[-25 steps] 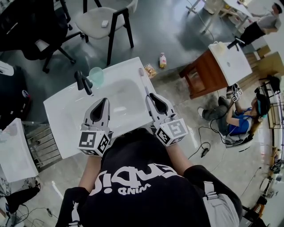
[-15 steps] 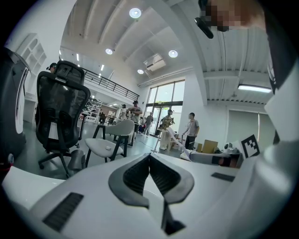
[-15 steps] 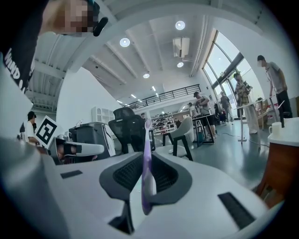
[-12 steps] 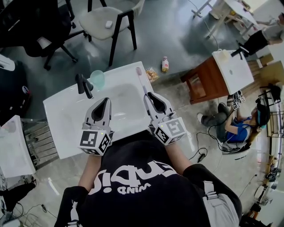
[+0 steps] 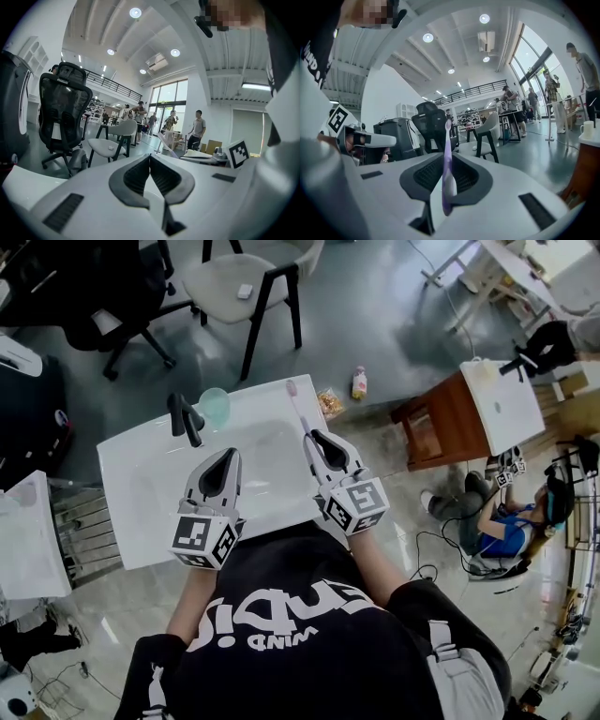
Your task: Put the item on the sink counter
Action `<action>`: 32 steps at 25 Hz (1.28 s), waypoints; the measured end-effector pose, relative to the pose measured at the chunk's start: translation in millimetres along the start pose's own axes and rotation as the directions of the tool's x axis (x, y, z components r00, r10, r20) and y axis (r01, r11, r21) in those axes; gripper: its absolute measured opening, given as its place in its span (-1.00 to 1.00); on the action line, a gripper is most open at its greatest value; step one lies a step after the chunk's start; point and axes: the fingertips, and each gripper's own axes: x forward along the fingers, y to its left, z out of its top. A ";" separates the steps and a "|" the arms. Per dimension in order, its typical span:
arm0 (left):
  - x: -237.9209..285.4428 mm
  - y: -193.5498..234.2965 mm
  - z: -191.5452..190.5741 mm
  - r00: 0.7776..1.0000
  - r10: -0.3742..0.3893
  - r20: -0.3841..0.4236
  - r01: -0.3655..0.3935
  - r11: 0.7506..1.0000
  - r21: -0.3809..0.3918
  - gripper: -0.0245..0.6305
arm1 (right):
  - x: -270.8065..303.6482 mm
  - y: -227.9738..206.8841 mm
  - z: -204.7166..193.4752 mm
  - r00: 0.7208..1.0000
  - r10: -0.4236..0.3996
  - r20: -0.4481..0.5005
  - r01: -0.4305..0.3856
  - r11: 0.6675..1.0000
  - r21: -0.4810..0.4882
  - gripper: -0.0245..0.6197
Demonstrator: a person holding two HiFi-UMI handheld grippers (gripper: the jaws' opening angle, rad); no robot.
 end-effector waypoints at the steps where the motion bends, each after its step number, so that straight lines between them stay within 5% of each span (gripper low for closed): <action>1: 0.1 0.3 0.2 1.000 0.001 -0.001 -0.001 1.000 0.000 -0.86 | 3.0 -1.7 -3.8 1.000 0.001 -0.009 -0.001 1.000 -0.002 -0.71; 12: 6.7 -5.0 -0.6 1.000 0.006 0.002 -0.006 1.000 -0.002 -0.86 | 34.2 -37.6 -70.8 0.982 -0.038 -0.186 0.037 0.999 -0.008 -0.71; 32: 8.4 3.9 -2.1 0.999 0.035 0.001 -0.035 0.999 -0.014 -0.86 | 78.7 -79.8 -151.5 0.893 -0.150 -0.425 0.115 0.988 -0.107 -0.71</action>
